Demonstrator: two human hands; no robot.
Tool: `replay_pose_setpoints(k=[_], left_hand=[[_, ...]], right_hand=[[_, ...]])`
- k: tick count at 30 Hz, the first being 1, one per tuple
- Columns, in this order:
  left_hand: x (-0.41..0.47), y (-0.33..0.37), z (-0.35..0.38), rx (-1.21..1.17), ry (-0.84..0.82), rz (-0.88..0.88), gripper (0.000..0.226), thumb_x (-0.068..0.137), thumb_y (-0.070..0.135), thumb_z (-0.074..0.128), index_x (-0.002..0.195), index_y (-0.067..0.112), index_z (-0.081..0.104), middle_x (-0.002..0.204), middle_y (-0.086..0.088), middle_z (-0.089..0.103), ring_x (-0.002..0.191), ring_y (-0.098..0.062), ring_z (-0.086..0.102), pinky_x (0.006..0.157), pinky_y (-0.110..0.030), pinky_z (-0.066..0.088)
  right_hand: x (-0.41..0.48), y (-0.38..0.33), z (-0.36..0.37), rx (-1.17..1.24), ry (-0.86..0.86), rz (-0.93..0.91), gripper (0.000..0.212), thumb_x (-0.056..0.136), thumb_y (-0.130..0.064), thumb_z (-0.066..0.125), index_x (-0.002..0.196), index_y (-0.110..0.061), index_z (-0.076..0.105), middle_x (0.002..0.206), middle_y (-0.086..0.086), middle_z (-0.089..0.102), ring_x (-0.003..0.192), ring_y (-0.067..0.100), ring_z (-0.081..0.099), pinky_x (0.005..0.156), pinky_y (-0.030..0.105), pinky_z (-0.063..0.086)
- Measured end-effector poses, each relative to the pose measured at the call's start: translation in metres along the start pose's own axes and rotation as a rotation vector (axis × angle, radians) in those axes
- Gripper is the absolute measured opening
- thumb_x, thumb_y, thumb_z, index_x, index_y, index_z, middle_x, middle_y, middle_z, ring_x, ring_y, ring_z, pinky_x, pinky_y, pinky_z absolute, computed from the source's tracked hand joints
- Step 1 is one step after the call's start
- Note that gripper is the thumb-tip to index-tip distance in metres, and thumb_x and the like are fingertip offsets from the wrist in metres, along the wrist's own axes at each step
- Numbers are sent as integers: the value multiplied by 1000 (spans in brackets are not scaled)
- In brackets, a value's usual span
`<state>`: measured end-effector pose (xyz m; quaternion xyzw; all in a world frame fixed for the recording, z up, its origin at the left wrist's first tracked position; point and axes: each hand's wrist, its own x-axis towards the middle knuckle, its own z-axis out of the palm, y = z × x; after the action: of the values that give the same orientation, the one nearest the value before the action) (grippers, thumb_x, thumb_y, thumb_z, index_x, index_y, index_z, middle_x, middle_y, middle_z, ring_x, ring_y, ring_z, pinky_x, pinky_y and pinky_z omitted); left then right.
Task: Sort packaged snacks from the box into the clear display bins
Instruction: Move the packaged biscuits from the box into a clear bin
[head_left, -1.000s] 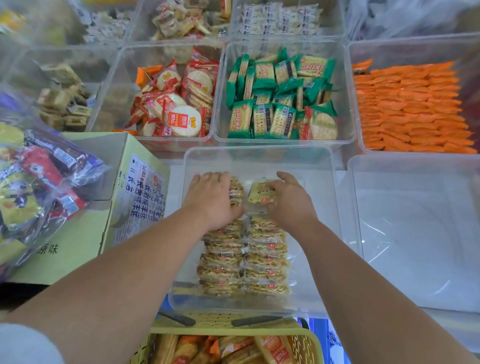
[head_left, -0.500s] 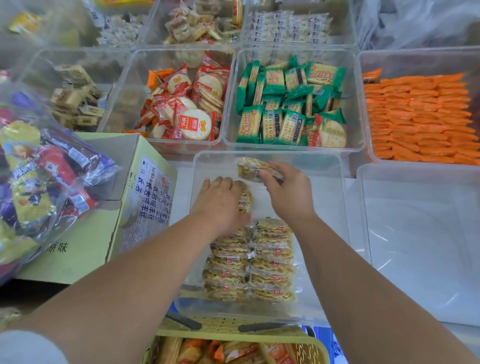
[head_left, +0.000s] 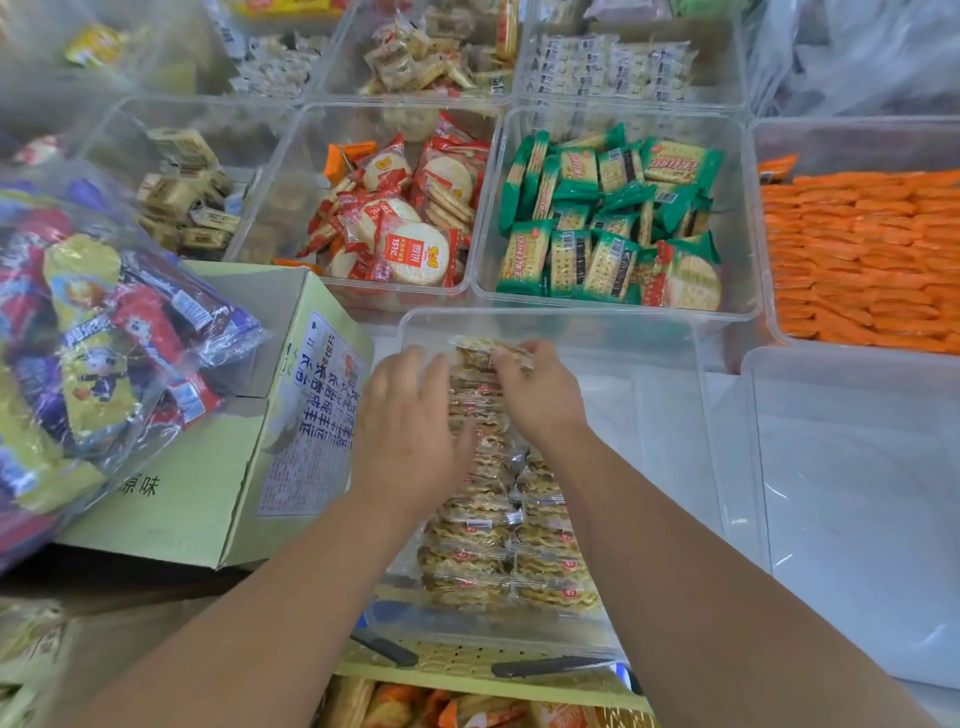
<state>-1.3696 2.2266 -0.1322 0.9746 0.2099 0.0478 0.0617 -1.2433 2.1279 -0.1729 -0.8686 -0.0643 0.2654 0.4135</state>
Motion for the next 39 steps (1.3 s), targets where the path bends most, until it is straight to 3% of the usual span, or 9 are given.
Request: replay_pose_setpoints(k=[2, 4, 8, 12, 18, 27, 32, 37, 39], left_hand=[[-3, -5, 1, -174, -103, -254, 91, 88, 48, 70, 156, 12, 22, 157, -17, 34, 142, -37, 36, 112, -52, 38], [-2, -10, 7, -313, -222, -371, 104, 92, 50, 68, 163, 17, -1, 167, -13, 24, 144, -33, 40, 111, -49, 41], [2, -13, 13, -285, -224, -294, 108, 93, 46, 69, 163, 17, -8, 161, -10, 35, 127, -30, 57, 95, -43, 51], [1, -12, 17, -207, -214, -244, 110, 93, 45, 69, 162, 13, -10, 159, -12, 35, 127, -30, 55, 89, -38, 51], [-1, -14, 18, -213, -221, -245, 117, 88, 51, 73, 162, 18, -12, 160, -10, 33, 127, -29, 57, 89, -38, 52], [0, -11, 17, -219, -228, -269, 114, 91, 48, 70, 162, 17, -13, 161, -10, 31, 129, -29, 55, 93, -37, 50], [2, -17, 11, -523, -264, -343, 94, 98, 33, 65, 163, 34, -3, 152, 1, 43, 100, -19, 66, 81, -34, 46], [-18, -27, 7, -759, -303, -480, 83, 105, 35, 54, 162, 43, -5, 161, 4, 41, 128, -16, 56, 96, -29, 39], [-23, -24, 11, -792, -345, -497, 79, 106, 31, 51, 161, 45, -4, 157, 4, 44, 117, -12, 57, 82, -19, 41]], right_hand=[[2, 2, 0, 204, 86, 108, 53, 99, -52, 50, 140, -19, 45, 109, 0, 66, 78, 13, 59, 68, 28, 44], [5, 2, 0, 270, 110, 162, 54, 96, -53, 55, 135, -15, 53, 102, -5, 63, 85, 17, 60, 72, 29, 46], [10, -6, 7, 189, 90, 99, 46, 94, -57, 57, 73, -16, 57, 68, -1, 56, 69, 21, 55, 60, 30, 39], [15, -14, 14, 156, 121, 119, 53, 93, -51, 64, 57, -15, 47, 51, -1, 46, 53, 20, 47, 48, 27, 29], [17, -6, 19, 189, 151, 212, 56, 87, -56, 71, 120, -13, 54, 103, 3, 61, 93, 22, 58, 74, 30, 42], [21, -7, 15, 142, 134, 284, 76, 81, -62, 73, 128, -7, 49, 125, 12, 64, 114, 31, 61, 76, 31, 41], [7, -4, 15, 267, 65, 307, 77, 91, -71, 49, 143, -13, 47, 138, 11, 57, 123, 34, 55, 95, 41, 46], [-9, 3, 15, 469, -64, 384, 70, 99, -68, 28, 160, -35, 16, 163, 3, 30, 145, 37, 35, 114, 58, 32], [-11, 1, 16, 499, -153, 374, 69, 99, -69, 27, 160, -42, 8, 167, 2, 21, 149, 38, 27, 114, 62, 27]])
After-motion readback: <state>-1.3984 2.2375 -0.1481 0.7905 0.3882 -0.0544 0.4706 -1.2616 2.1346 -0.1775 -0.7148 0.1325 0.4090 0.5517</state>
